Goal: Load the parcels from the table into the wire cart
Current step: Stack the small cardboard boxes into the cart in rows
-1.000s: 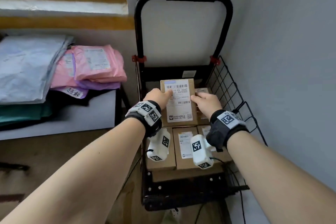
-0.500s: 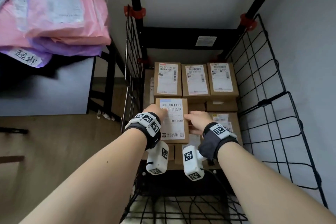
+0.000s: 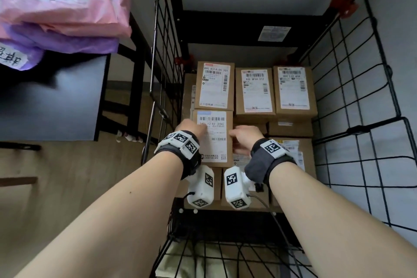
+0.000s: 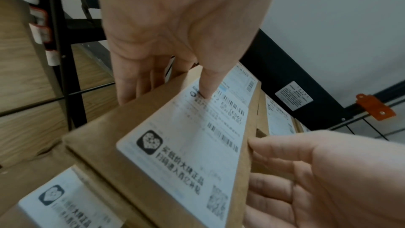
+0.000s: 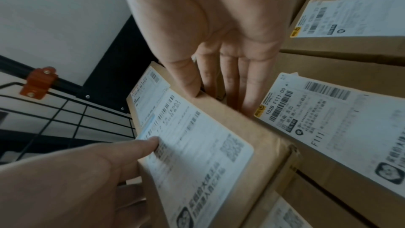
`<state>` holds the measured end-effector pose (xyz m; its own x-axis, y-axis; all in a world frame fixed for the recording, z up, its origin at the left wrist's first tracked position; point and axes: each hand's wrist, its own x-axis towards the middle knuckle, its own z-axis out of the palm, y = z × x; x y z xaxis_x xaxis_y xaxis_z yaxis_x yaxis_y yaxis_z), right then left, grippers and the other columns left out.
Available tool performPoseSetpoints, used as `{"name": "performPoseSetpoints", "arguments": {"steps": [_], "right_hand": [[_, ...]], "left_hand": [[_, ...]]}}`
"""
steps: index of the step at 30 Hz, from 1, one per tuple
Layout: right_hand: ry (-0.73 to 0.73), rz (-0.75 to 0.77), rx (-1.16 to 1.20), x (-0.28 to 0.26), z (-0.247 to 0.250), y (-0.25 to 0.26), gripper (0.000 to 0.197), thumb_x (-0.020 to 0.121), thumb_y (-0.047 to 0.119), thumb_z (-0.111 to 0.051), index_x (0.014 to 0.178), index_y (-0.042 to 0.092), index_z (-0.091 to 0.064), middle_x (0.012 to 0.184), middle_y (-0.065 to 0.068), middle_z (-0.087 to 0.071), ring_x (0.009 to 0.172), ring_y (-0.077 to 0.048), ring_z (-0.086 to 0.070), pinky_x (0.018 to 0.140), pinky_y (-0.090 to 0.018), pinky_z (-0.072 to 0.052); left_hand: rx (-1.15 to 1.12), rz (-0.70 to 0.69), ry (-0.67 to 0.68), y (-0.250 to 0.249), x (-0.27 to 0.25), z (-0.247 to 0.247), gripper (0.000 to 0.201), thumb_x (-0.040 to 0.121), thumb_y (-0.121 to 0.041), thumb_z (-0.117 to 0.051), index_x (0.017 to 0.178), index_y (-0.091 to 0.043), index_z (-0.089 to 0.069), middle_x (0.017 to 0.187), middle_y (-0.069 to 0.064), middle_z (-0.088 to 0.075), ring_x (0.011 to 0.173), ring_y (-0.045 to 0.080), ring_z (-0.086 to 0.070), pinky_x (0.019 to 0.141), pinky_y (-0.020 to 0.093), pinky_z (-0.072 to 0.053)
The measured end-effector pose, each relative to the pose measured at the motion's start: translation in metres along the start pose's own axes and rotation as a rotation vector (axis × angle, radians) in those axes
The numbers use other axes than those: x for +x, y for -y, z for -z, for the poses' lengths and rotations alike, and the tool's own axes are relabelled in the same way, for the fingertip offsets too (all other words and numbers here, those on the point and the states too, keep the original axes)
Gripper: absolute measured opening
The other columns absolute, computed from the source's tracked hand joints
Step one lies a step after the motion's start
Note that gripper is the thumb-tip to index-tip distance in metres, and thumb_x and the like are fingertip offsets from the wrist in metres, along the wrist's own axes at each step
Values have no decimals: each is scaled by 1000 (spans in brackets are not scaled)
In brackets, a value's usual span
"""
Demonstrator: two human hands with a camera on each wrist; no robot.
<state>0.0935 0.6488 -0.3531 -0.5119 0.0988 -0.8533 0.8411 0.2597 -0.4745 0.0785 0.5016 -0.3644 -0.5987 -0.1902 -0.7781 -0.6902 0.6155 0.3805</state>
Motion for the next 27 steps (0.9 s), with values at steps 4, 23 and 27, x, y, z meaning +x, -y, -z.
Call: {"name": "performPoseSetpoints", "arguments": {"steps": [4, 23, 27], "right_hand": [[-6, -1, -2, 0, 1, 6, 14, 87, 8, -55, 97, 8, -64, 112, -16, -67, 105, -31, -64, 91, -48, -54], [-94, 22, -208, -24, 16, 32, 33, 95, 14, -49, 125, 1, -56, 123, -19, -61, 115, -33, -59, 100, -43, -48], [-109, 161, -361, -55, 26, 53, 38, 96, 11, -45, 131, 0, -53, 135, -22, -53, 127, -37, -49, 107, -46, -40]], "left_hand": [[-37, -15, 0, -2, 3, 2, 42, 95, -31, -52, 127, -3, -55, 122, 13, -62, 109, 30, -60, 83, 31, -45], [61, -33, -135, -27, -17, 21, 53, 94, -33, -53, 135, -4, -40, 135, 16, -48, 118, 32, -52, 90, 38, -46], [52, -138, -111, -47, -42, 40, 48, 93, -33, -55, 132, -8, -44, 131, 13, -53, 111, 29, -58, 85, 36, -50]]}}
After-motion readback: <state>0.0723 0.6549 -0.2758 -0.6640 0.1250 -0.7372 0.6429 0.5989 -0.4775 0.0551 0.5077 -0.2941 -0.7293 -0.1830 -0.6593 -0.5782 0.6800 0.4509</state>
